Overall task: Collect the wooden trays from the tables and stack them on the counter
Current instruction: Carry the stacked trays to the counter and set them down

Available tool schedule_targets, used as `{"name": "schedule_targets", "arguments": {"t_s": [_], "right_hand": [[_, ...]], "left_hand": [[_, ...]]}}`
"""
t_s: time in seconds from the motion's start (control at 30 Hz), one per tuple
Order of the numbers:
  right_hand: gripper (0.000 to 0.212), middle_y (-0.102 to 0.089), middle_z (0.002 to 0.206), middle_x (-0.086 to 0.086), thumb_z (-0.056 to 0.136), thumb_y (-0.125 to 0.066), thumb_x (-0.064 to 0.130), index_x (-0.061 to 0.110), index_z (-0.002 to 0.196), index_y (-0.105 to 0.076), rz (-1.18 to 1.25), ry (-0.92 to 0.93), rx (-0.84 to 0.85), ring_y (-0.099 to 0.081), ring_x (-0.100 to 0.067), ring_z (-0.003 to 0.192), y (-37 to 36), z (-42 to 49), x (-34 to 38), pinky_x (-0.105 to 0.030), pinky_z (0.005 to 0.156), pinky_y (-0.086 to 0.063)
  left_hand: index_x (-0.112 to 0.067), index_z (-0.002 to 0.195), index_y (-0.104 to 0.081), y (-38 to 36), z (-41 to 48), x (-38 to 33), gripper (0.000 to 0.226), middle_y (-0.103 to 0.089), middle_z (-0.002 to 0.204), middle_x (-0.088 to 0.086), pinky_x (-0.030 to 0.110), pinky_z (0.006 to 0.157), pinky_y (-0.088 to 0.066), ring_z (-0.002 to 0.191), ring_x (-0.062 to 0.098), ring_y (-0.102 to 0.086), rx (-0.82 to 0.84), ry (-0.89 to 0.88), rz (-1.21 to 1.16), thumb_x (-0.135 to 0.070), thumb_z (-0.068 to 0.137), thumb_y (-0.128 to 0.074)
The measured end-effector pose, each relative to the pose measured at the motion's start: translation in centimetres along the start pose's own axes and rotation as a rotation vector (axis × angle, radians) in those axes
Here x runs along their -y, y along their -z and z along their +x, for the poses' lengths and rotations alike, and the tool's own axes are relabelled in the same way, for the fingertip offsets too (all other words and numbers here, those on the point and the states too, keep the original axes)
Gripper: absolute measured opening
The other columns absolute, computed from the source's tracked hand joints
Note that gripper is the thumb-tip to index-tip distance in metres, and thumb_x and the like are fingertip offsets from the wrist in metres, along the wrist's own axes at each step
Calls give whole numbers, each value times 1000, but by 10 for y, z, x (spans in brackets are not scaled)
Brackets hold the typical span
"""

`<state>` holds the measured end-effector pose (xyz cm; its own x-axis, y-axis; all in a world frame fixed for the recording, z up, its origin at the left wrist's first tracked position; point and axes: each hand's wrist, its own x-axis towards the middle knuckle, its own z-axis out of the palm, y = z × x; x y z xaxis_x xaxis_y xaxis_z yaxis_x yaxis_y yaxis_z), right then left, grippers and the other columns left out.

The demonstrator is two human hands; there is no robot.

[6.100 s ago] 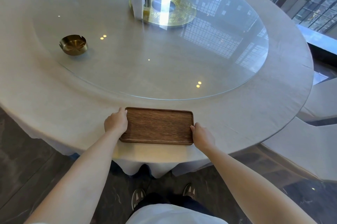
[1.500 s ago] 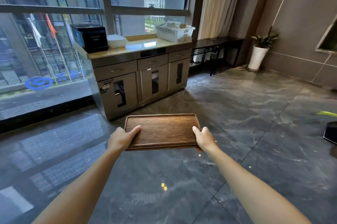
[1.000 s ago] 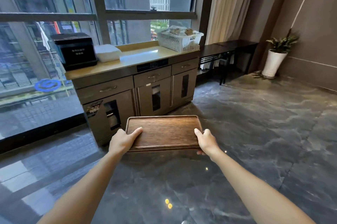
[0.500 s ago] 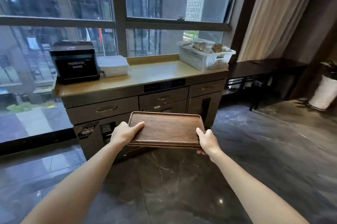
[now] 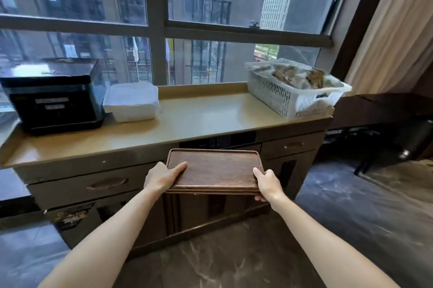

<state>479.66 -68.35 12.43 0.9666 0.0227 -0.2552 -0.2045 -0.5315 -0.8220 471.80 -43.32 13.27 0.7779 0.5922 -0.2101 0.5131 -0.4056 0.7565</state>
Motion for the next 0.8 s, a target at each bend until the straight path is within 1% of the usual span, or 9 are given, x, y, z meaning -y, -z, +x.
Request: {"name": "schedule_targets", "arguments": {"t_s": [0.07, 0.13, 0.27, 0.37, 0.5, 0.6, 0.63, 0.7, 0.8], "right_hand": [[48, -53, 100, -8, 96, -39, 41, 1, 123, -43, 2, 12, 7, -54, -18, 51, 2, 45, 24, -11, 24, -30], [45, -53, 96, -7, 96, -39, 40, 1, 120, -43, 6, 23, 20, -53, -18, 52, 3, 84, 45, -10, 24, -30], [35, -50, 106, -10, 96, -40, 40, 6, 106, -41, 7, 49, 63, -52, -20, 57, 0, 169, 81, -11, 24, -30], [40, -54, 105, -12, 94, -41, 41, 3, 108, -45, -24, 61, 95, -54, -20, 51, -11, 235, 102, -12, 25, -32], [36, -56, 98, -15, 94, -42, 38, 3, 103, -46, -61, 88, 149, -54, -21, 45, -31, 327, 124, -13, 24, -31], [33, -54, 89, -15, 94, -42, 36, 4, 97, -45, -86, 118, 200, -54, -17, 31, -46, 397, 141, -14, 24, -30], [32, -54, 88, -15, 95, -41, 36, 4, 96, -44, -102, 121, 216, -54, -16, 30, -50, 421, 148, -15, 24, -31], [32, -55, 91, -15, 95, -40, 36, 5, 96, -42, -126, 118, 231, -55, -20, 36, -57, 463, 161, -16, 26, -31], [31, -54, 96, -17, 95, -39, 36, 5, 97, -41, -167, 124, 259, -55, -22, 40, -66, 518, 179, -14, 24, -29]], "left_hand": [[5, 116, -56, -3, 42, -25, 73, -61, 123, 22, 39, 94, -43, 117, 37, -54, -15, 1, -3, -59, 80, -57], [2, 116, -59, -7, 77, -46, 73, -63, 122, 21, 40, 94, -44, 116, 37, -55, -20, -8, 1, -61, 79, -57], [1, 114, -63, -17, 146, -80, 71, -65, 119, 22, 39, 92, -46, 112, 36, -58, -59, 6, -8, -61, 79, -57], [0, 114, -61, -29, 198, -97, 69, -65, 120, 20, 37, 92, -45, 112, 36, -58, -91, 51, 0, -60, 81, -55], [0, 114, -60, -51, 270, -115, 68, -66, 116, 18, 37, 88, -46, 109, 35, -59, -122, 124, -14, -59, 81, -56], [0, 112, -59, -65, 328, -131, 72, -67, 113, 16, 36, 80, -46, 104, 34, -61, -155, 184, -4, -63, 78, -55], [0, 110, -59, -69, 349, -137, 72, -67, 111, 16, 36, 76, -45, 102, 34, -62, -170, 196, 5, -64, 77, -55], [-1, 107, -59, -77, 385, -150, 69, -67, 109, 15, 34, 72, -42, 98, 33, -61, -191, 213, 30, -64, 78, -55], [-2, 107, -56, -89, 432, -167, 67, -65, 109, 14, 33, 71, -40, 90, 30, -56, -207, 249, 48, -63, 80, -54]]}}
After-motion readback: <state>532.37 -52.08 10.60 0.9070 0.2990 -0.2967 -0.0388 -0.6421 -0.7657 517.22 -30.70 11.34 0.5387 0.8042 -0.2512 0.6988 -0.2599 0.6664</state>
